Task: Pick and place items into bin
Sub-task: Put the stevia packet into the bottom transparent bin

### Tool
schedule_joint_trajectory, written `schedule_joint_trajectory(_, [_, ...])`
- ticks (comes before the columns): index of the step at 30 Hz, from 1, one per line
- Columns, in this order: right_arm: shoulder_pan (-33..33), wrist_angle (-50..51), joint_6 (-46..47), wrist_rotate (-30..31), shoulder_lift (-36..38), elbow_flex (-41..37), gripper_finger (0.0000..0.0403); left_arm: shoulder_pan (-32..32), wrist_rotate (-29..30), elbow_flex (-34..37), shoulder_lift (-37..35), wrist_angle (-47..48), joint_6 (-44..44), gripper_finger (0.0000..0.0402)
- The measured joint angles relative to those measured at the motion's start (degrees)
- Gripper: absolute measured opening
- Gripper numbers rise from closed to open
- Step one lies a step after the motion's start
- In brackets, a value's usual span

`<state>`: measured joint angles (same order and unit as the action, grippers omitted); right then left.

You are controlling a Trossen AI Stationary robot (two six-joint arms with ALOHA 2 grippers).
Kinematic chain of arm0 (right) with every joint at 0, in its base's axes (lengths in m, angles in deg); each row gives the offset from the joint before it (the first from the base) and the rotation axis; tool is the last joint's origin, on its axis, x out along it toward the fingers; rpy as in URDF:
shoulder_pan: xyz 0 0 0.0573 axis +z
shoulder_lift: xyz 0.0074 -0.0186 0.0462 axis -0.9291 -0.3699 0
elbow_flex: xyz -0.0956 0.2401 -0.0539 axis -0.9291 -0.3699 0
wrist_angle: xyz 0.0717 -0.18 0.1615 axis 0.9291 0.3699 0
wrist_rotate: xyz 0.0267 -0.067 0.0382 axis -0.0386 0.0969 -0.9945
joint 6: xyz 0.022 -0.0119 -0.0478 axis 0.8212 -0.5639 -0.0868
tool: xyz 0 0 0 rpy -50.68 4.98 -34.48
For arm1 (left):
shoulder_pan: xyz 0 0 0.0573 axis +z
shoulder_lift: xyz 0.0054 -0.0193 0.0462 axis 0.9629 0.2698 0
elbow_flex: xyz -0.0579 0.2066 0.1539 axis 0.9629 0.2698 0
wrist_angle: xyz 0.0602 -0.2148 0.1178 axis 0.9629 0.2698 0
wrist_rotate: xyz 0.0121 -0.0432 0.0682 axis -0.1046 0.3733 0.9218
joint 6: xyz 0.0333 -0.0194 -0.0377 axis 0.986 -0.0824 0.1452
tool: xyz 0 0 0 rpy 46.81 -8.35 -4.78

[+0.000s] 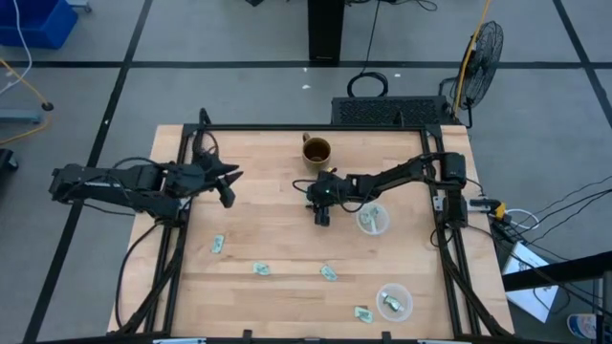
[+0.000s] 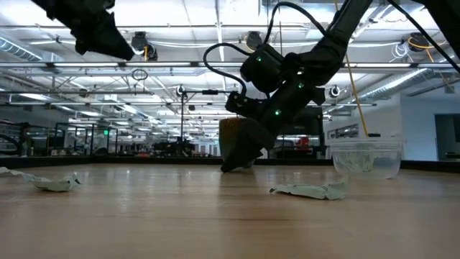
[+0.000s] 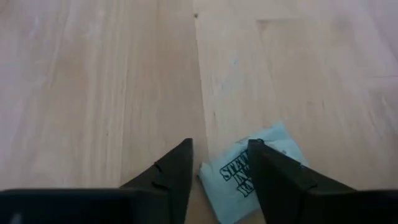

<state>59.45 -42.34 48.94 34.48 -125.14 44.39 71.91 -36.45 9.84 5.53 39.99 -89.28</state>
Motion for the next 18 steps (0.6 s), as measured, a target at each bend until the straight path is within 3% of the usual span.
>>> schedule_joint_trajectory(9, [1.13, 0.49, 1.11, 0.92, 0.43, -0.15, 0.0017, -0.25, -0.11, 6.36, 0.02, -8.99, -1.85, 0.0108])
schedule_joint_trajectory(18, [6.87, 4.43, 1.91, 0.66, 6.18, -0.57, 0.0007, -0.31, -0.46, 9.76, 0.02, -18.85, -1.61, 0.0108])
